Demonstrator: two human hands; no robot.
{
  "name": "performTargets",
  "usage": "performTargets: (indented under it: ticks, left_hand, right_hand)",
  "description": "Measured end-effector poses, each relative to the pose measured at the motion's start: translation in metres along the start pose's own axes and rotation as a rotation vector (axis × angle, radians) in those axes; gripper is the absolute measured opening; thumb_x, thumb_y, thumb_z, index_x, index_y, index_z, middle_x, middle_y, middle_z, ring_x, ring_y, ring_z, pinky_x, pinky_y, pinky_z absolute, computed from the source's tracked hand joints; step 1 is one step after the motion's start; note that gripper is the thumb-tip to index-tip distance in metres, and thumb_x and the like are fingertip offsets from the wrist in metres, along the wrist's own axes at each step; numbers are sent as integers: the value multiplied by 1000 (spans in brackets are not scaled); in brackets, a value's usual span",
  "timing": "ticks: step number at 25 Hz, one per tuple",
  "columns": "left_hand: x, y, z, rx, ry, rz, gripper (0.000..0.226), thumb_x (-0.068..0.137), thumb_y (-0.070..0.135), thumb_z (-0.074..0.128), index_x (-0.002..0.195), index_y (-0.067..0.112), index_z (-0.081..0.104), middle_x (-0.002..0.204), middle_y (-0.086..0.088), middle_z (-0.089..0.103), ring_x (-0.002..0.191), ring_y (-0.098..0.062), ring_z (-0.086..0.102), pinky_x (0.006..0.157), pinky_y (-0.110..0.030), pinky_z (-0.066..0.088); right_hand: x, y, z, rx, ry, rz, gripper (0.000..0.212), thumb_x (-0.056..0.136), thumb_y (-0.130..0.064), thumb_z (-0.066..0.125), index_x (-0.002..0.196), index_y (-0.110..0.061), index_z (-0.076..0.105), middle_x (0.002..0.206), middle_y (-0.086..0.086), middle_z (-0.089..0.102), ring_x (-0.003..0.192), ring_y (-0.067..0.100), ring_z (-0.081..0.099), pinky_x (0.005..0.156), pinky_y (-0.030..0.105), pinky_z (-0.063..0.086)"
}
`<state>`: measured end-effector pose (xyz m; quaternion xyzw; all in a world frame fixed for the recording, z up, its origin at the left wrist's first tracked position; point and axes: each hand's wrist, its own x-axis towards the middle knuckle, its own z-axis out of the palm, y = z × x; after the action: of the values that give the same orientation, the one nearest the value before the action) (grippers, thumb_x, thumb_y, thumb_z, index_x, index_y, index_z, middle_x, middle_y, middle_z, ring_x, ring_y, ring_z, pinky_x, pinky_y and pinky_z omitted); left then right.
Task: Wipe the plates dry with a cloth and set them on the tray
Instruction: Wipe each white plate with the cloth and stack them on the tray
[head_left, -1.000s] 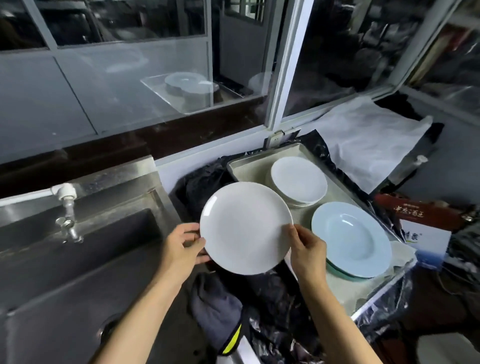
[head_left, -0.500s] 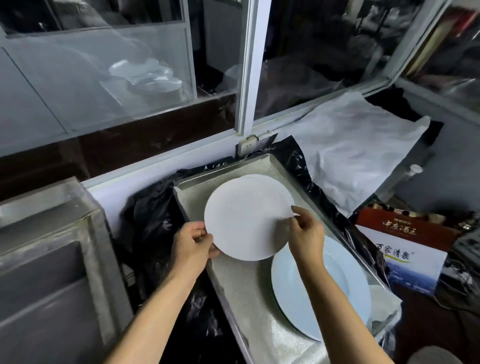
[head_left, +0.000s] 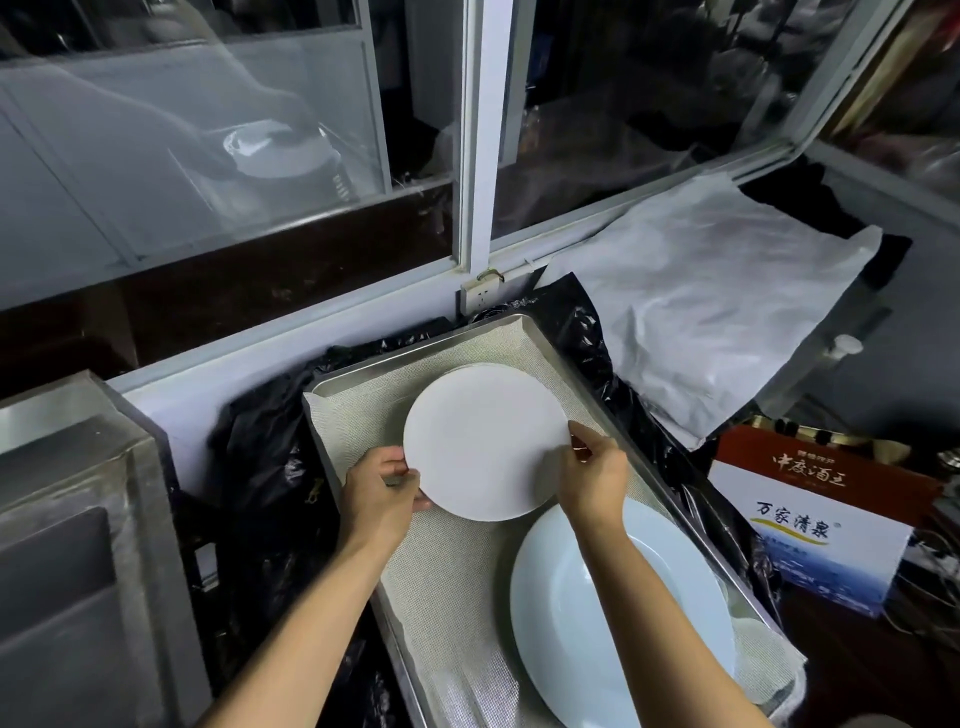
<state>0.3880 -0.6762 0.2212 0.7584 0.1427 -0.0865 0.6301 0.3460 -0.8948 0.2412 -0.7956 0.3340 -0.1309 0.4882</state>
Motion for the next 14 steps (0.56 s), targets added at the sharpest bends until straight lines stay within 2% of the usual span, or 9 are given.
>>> performTargets:
  ticks: [2, 3, 5, 6, 9, 12, 14]
  left_hand:
    - [2, 1, 2, -14, 13, 18, 27, 90, -12, 60, 103, 11, 63, 99, -10, 67, 64, -25, 71, 55, -29, 61]
    - [3, 1, 4, -15, 19, 26, 28, 90, -12, 61, 103, 12, 64, 99, -10, 68, 65, -27, 71, 57, -31, 61]
    - [4, 2, 6, -10, 22, 47, 28, 89, -12, 62, 101, 14, 65, 97, -9, 69, 64, -29, 72, 60, -35, 62]
    - [5, 3, 7, -4, 22, 58, 28, 89, -11, 63, 101, 15, 66, 95, -8, 69, 63, -28, 72, 60, -36, 62]
    - [8, 4, 9, 49, 22, 82, 31, 88, -6, 67, 95, 24, 66, 94, -5, 68, 62, -25, 71, 60, -37, 62]
    - [7, 5, 10, 116, 23, 102, 37, 89, -2, 68, 91, 35, 64, 94, -1, 69, 66, -24, 72, 55, -31, 60]
    - [6, 4, 11, 147, 23, 101, 34, 90, 1, 67, 94, 34, 65, 99, 0, 69, 70, -24, 73, 59, -36, 62]
  right_hand:
    - [3, 4, 2, -2, 5, -1, 30, 91, -1, 54, 108, -10, 76, 96, 17, 70, 72, 8, 64, 67, 20, 48]
    - [5, 5, 4, -2, 12, -3, 29, 90, 1, 54, 105, -9, 76, 95, 19, 70, 71, 10, 64, 66, 20, 46]
    - [8, 8, 7, -11, 21, -29, 26, 91, 1, 54, 102, -8, 76, 98, 22, 68, 82, 25, 64, 73, 29, 48]
    - [10, 9, 8, -16, 21, -38, 26, 94, -1, 54, 107, -8, 76, 104, 21, 66, 87, 30, 64, 80, 33, 51]
    - [16, 11, 8, -16, 24, -16, 30, 100, -7, 55, 125, -7, 70, 123, 17, 57, 101, 32, 64, 99, 45, 50]
    - [18, 14, 7, -42, -1, -16, 33, 98, -4, 55, 128, -7, 68, 124, 16, 55, 103, 31, 64, 101, 46, 49]
    - [19, 14, 6, -36, -10, -17, 33, 99, -5, 54, 129, -7, 68, 123, 16, 56, 102, 31, 64, 102, 45, 48]
